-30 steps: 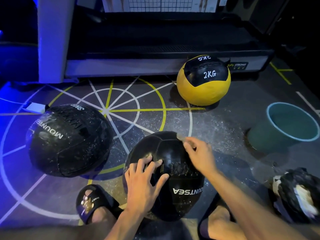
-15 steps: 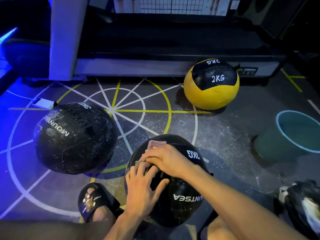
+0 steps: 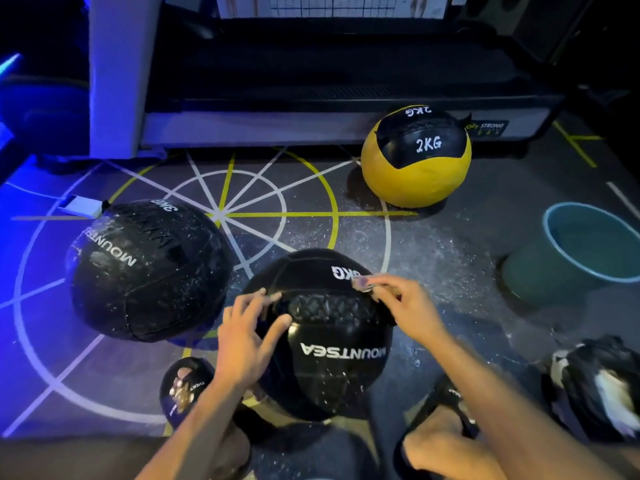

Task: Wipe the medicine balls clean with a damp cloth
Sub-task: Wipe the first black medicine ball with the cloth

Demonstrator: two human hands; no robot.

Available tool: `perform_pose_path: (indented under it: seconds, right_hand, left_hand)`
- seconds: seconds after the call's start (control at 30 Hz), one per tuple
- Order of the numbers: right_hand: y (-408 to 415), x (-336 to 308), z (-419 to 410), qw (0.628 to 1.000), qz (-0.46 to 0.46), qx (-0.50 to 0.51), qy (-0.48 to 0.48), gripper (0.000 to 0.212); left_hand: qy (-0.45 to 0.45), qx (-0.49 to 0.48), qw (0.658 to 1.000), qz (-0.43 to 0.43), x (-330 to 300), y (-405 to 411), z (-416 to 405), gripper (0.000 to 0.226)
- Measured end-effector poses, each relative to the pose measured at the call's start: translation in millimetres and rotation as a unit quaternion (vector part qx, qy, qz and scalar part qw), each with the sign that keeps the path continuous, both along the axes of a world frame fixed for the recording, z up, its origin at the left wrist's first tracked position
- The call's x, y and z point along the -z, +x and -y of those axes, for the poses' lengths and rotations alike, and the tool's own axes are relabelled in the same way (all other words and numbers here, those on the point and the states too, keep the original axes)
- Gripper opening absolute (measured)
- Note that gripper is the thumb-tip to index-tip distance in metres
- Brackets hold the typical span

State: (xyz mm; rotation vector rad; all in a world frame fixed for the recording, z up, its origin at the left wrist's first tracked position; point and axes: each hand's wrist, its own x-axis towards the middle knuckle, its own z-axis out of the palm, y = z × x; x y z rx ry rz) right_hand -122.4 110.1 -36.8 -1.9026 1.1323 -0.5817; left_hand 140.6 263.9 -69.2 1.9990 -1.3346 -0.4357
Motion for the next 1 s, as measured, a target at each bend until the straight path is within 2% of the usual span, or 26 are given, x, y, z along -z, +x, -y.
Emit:
perform_pose_path:
  seconds: [0.1, 0.2, 0.27, 0.33, 0.43, 0.5, 0.57, 0.6, 0.7, 0.77, 0.83, 0.9, 0.97, 1.0]
  right_hand:
    - [-15.4, 25.1, -17.5, 0.993, -0.011, 0.121, 0.003, 0.030]
    - [1.8, 16.3, -38.7, 0.978, 0.075, 0.194, 0.011, 0.036]
    - [24.2, 0.8, -61.9, 0.974, 0.104, 0.200, -0.024, 0.030]
    - [47.0, -2.5, -93.5, 0.982, 0.085, 0.137, -0.100, 0.027]
    - [59.1, 20.1, -124.7, 0.968, 0.043, -0.095, -0.228, 0.032]
    - [49.2, 24.8, -111.0, 0.958, 0.040, -0.132, -0.253, 0.030]
    - [39.7, 20.9, -90.7, 0.966, 0.070, -0.075, -0.236, 0.023]
    - [37.3, 15.8, -82.3, 0.974, 0.072, -0.016, -0.216, 0.021]
    - [33.5, 15.0, -52.6, 0.972, 0.020, 0.171, -0.158, 0.027]
    - [39.9, 13.8, -37.0, 0.967, 0.019, 0.233, -0.101, 0.025]
    - [54.1, 8.0, -35.6, 0.959, 0.014, 0.262, -0.106, 0.024]
    - [71.7, 2.2, -58.2, 0.961, 0.034, 0.215, -0.171, 0.020]
    - [80.1, 9.5, -94.1, 0.973, 0.080, 0.073, -0.203, 0.018]
    - [75.6, 10.9, -107.4, 0.968, 0.070, -0.003, -0.240, 0.020]
  left_hand:
    - [0.027, 0.018, 0.999, 0.002, -4.0, 21.3, 14.6, 0.065]
    - [0.035, 0.034, 0.999, 0.015, -10.6, 27.5, 26.2, 0.065]
    - [0.048, 0.038, 0.998, 0.022, -17.0, 25.4, 34.8, 0.063]
    - [0.065, 0.037, 0.997, 0.032, -21.2, 24.5, 43.0, 0.062]
    - [0.073, 0.048, 0.995, 0.057, -25.3, 26.5, 51.6, 0.068]
    - [0.086, 0.046, 0.992, 0.074, -26.8, 27.0, 54.5, 0.070]
    - [0.097, 0.043, 0.991, 0.087, -30.7, 22.9, 57.0, 0.068]
    - [0.101, 0.042, 0.989, 0.095, -32.4, 19.7, 57.3, 0.066]
    - [0.104, 0.048, 0.986, 0.122, -37.8, 7.4, 53.9, 0.056]
    - [0.116, 0.050, 0.983, 0.136, -41.0, -0.1, 49.4, 0.050]
    - [0.128, 0.052, 0.980, 0.141, -44.2, -5.0, 49.1, 0.049]
    - [0.128, 0.055, 0.981, 0.137, -44.5, -5.0, 51.3, 0.046]
    - [0.121, 0.045, 0.984, 0.124, -44.0, -0.8, 51.7, 0.043]
    - [0.118, 0.038, 0.985, 0.119, -43.4, 2.6, 50.6, 0.043]
